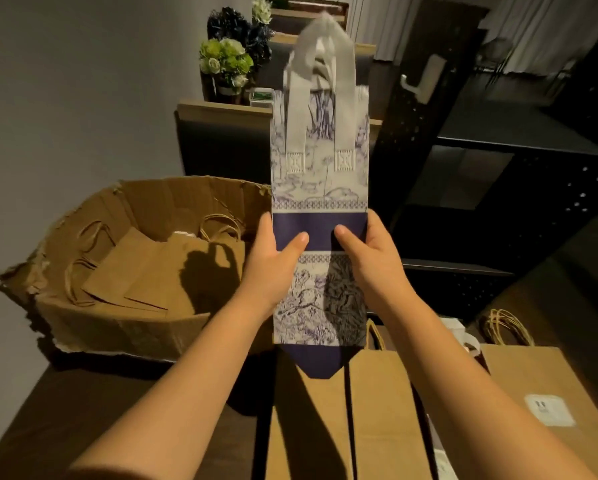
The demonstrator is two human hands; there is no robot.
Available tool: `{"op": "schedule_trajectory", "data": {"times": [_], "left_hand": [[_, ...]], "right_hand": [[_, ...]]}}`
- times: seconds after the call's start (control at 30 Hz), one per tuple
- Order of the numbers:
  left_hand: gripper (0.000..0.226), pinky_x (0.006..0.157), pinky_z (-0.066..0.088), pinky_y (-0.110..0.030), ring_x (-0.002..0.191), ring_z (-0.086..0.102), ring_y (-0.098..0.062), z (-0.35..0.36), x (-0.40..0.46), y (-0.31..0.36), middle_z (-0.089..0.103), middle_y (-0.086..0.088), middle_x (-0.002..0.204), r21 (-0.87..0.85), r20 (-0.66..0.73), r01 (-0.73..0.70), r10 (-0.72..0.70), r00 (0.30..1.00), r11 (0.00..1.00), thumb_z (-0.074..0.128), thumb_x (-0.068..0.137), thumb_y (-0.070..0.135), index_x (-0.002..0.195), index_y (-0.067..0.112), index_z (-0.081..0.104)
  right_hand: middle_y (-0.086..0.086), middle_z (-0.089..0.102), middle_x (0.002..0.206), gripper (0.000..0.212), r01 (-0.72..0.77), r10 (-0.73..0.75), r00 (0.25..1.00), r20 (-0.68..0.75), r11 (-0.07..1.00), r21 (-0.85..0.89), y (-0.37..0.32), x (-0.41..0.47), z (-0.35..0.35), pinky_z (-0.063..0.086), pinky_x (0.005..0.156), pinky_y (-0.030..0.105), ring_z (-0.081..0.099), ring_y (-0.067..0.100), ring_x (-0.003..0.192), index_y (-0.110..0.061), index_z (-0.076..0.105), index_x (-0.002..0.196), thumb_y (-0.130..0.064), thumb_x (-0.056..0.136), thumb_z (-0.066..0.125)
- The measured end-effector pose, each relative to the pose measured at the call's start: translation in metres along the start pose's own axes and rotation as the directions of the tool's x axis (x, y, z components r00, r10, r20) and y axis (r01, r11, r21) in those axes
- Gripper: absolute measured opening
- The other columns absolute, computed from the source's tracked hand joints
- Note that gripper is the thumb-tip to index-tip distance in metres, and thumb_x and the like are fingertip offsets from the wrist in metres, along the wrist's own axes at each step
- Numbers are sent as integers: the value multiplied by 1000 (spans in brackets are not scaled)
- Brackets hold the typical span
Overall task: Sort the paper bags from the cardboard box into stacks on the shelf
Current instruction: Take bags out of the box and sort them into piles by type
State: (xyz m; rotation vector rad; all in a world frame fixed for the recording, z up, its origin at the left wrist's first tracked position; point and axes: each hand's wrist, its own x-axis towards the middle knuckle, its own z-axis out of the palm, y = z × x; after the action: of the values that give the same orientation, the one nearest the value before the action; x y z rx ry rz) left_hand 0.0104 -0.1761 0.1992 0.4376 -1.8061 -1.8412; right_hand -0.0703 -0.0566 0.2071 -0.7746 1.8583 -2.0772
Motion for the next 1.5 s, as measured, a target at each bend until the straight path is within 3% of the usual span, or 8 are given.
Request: {"op": "schedule_trajectory", "data": {"times": [0.13,0.43,0.67,0.77,0.87,1.07,1.3,1.5], "left_hand": [[36,93,50,-32,107,61,-2,51,-41,-38,61,13,118,7,48,88,-88,995,996,56,96,11,113,42,47],[36,86,51,-25,101,62,1,142,-144,-123,62,9,116,44,44,320,-322,946,946,58,95,12,122,34,46],[25,84,39,-17,101,50,8,193,-183,-167,48,12,128,242,221,502,-551,805,830,46,102,16,122,30,40],[35,95,40,-26,119,46,-8,215,-179,-183,45,9,136,465,310,465,-630,712,754,44,102,25,136,16,38],[23,84,49,-29,102,58,-15,229,-171,-190,61,0,119,597,348,397,-671,655,697,51,99,28,120,22,52],[36,66,61,-48,90,63,-29,248,-152,-202,57,-9,107,735,220,404,-755,617,544,62,89,25,116,16,40],[53,64,61,-44,85,61,-31,260,-141,-216,52,-12,108,799,135,421,-810,570,429,62,90,18,131,11,31],[56,69,60,-47,83,63,-31,265,-145,-227,56,-17,109,850,91,378,-807,583,368,61,88,10,134,5,28]], "right_hand": [[-1,65,124,28,-120,120,992,-26,993,12,35,-49,-59,50,99,41,62,15,114,-27,54,120,-12,96,56],[-9,65,124,36,-306,303,951,-61,952,-36,90,-156,-162,48,95,24,59,10,118,-26,51,128,-7,97,52],[-4,65,125,37,-544,536,813,-228,839,35,130,-218,-221,46,103,43,61,15,116,-25,50,131,-6,100,45],[2,65,118,30,-592,538,769,-344,803,-65,141,-231,-252,47,100,47,63,18,109,-24,53,119,-5,99,42],[8,64,110,22,-653,544,737,-401,726,-215,151,-233,-276,49,93,51,62,27,104,-24,52,106,-6,95,46],[4,64,99,18,-705,589,705,-394,524,-478,164,-209,-298,52,83,46,63,24,90,-19,51,111,-16,93,53],[1,55,81,15,-711,641,671,-373,415,-567,175,-195,-304,44,65,33,57,21,75,-12,48,106,-14,93,55],[4,54,82,13,-723,677,631,-379,335,-604,177,-196,-309,44,66,34,57,25,81,-8,50,96,-15,88,59]]}}
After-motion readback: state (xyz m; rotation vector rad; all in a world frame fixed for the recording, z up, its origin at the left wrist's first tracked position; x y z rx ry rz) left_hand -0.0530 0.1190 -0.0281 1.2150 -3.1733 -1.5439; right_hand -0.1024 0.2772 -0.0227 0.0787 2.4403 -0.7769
